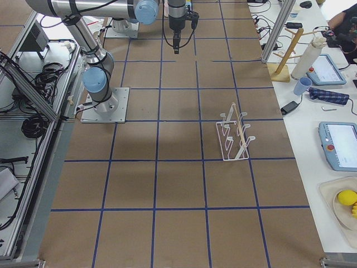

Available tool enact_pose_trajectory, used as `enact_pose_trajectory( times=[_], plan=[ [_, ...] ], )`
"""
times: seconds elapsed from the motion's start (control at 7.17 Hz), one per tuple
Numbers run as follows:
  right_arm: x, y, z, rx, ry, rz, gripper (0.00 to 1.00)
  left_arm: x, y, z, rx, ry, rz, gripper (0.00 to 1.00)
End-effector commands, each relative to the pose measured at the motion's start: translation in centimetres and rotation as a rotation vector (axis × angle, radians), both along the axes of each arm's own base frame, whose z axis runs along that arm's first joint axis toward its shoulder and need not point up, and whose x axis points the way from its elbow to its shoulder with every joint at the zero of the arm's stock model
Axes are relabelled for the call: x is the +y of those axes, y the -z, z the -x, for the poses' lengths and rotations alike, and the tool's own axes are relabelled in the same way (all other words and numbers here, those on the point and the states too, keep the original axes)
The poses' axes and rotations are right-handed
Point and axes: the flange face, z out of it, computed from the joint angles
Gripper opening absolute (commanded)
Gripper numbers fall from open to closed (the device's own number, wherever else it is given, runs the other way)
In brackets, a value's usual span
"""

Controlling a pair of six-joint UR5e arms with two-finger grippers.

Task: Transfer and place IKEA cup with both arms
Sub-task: 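Lower the cup onto the white tray beside the yellow cup with the left gripper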

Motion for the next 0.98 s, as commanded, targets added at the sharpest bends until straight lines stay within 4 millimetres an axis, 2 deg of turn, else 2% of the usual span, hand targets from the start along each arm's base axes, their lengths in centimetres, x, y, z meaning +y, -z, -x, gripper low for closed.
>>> enact_pose_trajectory(
  times=[0.0, 0.84],
  plan=[
    [0.2, -0.1, -0.1, -0.002, -0.006, -0.002, 1.00, 0.1, 0.2, 0.0, 0.003, 0.002, -0.005, 0.00],
    [0.1, -0.3, -0.1, -0.003, -0.012, 0.003, 1.00, -0.2, 1.4, -0.4, 0.011, 0.002, -0.011, 0.00]
  ],
)
